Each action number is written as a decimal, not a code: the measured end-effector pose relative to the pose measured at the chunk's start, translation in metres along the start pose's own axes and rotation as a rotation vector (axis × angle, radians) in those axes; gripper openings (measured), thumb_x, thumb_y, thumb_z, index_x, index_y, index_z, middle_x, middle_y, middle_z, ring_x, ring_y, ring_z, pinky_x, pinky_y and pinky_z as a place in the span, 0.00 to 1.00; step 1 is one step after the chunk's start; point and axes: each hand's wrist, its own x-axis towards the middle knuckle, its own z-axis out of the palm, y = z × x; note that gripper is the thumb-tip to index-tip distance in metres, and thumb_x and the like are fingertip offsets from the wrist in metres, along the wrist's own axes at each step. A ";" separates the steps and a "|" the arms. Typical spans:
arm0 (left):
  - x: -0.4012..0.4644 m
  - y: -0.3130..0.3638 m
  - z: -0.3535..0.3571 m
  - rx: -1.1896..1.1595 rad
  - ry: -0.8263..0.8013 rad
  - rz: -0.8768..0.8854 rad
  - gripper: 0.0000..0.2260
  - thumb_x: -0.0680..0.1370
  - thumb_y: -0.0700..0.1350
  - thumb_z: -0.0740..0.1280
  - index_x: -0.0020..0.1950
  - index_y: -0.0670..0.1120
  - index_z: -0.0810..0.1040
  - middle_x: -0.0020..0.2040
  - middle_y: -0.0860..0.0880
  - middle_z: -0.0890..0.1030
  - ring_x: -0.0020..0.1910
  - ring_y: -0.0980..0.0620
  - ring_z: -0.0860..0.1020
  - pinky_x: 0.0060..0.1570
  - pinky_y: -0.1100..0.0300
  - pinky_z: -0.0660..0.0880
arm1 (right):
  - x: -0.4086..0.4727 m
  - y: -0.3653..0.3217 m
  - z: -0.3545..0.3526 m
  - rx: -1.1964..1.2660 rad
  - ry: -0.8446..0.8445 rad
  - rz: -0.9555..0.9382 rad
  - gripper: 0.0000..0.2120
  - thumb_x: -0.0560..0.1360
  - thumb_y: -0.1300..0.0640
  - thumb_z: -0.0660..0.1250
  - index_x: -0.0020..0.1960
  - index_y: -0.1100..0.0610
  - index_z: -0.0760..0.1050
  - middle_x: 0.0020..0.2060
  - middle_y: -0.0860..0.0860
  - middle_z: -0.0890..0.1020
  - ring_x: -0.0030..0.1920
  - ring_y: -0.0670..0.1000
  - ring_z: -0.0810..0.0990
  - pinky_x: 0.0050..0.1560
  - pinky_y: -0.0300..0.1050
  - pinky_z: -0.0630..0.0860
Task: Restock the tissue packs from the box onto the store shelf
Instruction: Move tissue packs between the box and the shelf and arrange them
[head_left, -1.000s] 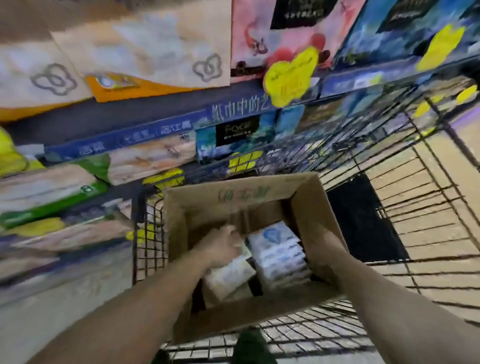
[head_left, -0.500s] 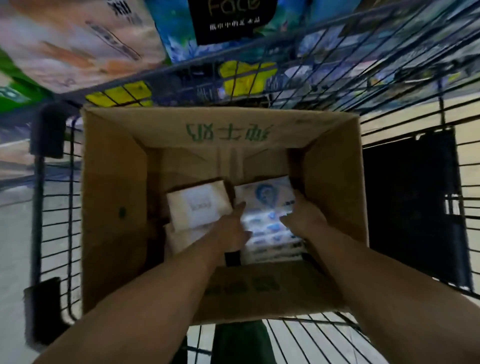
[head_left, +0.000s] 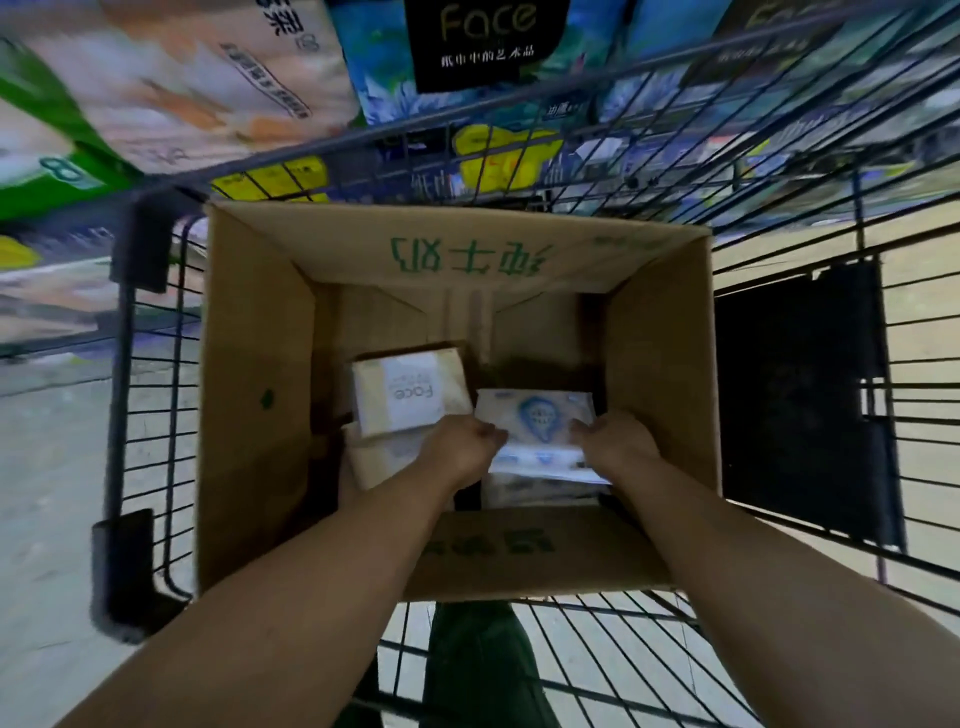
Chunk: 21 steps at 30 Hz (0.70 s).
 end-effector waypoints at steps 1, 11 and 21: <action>-0.005 -0.003 -0.001 -0.033 0.034 0.000 0.16 0.79 0.53 0.63 0.58 0.43 0.81 0.56 0.41 0.80 0.52 0.44 0.79 0.54 0.52 0.77 | -0.006 0.002 -0.001 0.036 0.012 0.025 0.25 0.77 0.44 0.63 0.63 0.64 0.73 0.59 0.61 0.78 0.57 0.60 0.78 0.50 0.47 0.75; -0.078 -0.037 -0.080 -0.449 0.172 0.028 0.29 0.71 0.42 0.74 0.69 0.45 0.69 0.60 0.42 0.79 0.52 0.46 0.79 0.45 0.58 0.78 | -0.106 -0.050 -0.004 0.732 -0.244 -0.023 0.12 0.78 0.62 0.65 0.60 0.63 0.74 0.46 0.57 0.82 0.37 0.53 0.82 0.33 0.45 0.78; -0.225 -0.166 -0.323 -0.739 0.187 0.458 0.19 0.65 0.45 0.76 0.54 0.44 0.80 0.51 0.44 0.85 0.50 0.45 0.83 0.58 0.43 0.77 | -0.301 -0.250 0.056 0.624 -0.295 -0.670 0.22 0.73 0.72 0.65 0.66 0.64 0.71 0.59 0.61 0.80 0.50 0.54 0.83 0.46 0.44 0.81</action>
